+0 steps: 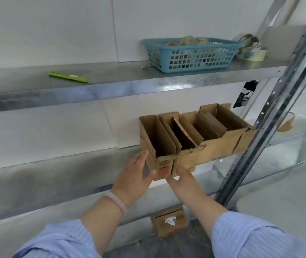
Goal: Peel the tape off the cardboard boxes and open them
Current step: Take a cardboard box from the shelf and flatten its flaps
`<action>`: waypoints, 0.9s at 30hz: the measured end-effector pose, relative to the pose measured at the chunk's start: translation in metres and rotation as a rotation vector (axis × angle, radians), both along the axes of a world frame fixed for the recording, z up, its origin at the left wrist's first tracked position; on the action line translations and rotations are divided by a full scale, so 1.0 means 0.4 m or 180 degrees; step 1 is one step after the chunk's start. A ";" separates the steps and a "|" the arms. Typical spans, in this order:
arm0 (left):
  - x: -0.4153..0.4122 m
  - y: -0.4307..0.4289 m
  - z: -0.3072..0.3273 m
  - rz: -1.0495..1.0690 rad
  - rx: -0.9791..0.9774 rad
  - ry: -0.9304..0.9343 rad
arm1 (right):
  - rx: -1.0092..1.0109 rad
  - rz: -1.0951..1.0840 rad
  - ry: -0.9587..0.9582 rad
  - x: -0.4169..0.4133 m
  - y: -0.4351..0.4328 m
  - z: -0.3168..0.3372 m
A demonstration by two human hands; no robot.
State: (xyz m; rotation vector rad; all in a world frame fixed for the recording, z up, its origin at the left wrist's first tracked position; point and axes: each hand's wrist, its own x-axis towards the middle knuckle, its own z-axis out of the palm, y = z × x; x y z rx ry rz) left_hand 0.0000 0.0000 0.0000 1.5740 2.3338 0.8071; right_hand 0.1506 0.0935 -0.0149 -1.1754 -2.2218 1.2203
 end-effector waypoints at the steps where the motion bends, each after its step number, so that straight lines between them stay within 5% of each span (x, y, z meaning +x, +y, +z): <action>1: -0.002 0.025 0.002 0.0027 0.0135 -0.0150 | -0.0150 -0.0003 0.0138 -0.008 0.015 -0.006; 15: -0.060 0.095 -0.038 0.0066 0.0109 -0.1092 | -0.0602 -0.0010 0.0487 -0.090 0.078 -0.074; 20: -0.085 0.087 0.008 0.0484 0.0457 -0.1770 | -0.0040 0.0186 0.0212 -0.117 0.067 -0.070; 27: -0.235 0.070 0.055 0.0737 -0.0169 -0.1439 | 0.0547 0.1284 0.0239 -0.178 0.018 -0.046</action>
